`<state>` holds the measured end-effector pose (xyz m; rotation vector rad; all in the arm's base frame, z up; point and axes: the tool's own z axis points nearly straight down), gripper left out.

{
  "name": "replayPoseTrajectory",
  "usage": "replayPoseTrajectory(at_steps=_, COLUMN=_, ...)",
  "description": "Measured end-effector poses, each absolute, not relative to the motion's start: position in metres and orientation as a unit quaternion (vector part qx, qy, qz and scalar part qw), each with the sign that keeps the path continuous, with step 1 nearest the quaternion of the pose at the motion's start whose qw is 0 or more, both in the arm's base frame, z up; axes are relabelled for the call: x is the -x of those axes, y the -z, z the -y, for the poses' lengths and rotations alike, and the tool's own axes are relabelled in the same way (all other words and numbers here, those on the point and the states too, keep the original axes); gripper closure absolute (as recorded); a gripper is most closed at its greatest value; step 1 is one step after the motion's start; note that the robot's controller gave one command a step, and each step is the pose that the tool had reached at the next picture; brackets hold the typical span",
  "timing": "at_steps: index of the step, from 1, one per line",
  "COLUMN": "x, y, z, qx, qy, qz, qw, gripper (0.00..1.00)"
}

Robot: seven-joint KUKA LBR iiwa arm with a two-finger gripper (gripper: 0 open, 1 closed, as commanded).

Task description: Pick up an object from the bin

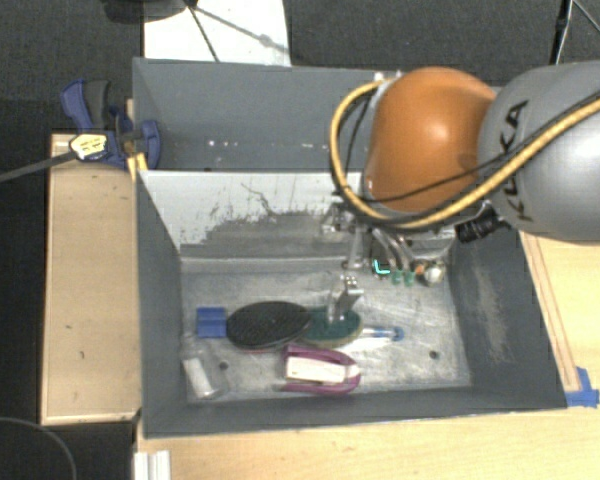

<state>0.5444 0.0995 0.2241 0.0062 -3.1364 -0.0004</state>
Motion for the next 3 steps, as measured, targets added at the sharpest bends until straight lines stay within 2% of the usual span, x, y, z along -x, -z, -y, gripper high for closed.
replayPoseTrajectory(at_steps=1, x=-0.537, y=-0.095, z=-0.054, qx=-0.013, qy=0.001, qz=1.0, qw=-0.014, gripper=0.0)
replayPoseTrajectory(at_steps=2, x=-0.533, y=-0.088, z=-0.053, qx=-0.011, qy=0.001, qz=1.0, qw=-0.006, gripper=1.0)
replayPoseTrajectory(at_steps=3, x=-0.529, y=-0.211, z=-0.061, qx=-0.034, qy=0.001, qz=0.999, qw=-0.005, gripper=1.0)
